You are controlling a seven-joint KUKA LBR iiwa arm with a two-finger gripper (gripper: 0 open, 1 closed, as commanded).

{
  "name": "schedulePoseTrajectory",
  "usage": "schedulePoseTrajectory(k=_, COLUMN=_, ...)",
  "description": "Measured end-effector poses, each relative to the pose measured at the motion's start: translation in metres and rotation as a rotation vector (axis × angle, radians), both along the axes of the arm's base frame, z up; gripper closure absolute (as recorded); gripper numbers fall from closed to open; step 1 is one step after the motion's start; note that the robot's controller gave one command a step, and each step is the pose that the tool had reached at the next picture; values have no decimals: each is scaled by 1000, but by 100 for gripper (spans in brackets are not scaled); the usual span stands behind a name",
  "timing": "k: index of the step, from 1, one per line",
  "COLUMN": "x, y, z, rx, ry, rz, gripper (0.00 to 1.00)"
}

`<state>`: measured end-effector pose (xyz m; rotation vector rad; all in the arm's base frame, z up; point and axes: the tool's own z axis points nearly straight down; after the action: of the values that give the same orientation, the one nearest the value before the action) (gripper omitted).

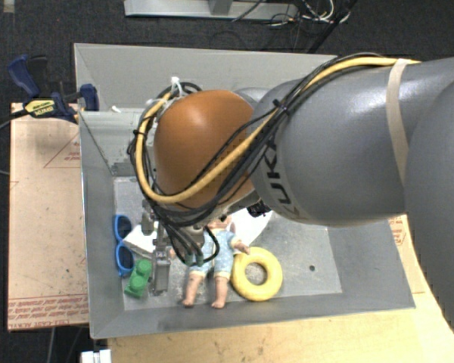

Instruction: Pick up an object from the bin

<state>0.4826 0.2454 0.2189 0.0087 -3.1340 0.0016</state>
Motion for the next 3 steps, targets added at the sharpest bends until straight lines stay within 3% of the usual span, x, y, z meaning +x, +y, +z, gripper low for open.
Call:
schedulePoseTrajectory(k=1, x=2, y=-1, z=5, rx=2, ry=-7, rz=-5, gripper=0)
schedulePoseTrajectory(k=2, x=2, y=-10, z=-23, rx=5, ry=-11, rz=85, gripper=0)
schedulePoseTrajectory(k=3, x=27, y=-28, z=-50, rx=4, ry=-6, rz=411, gripper=0)
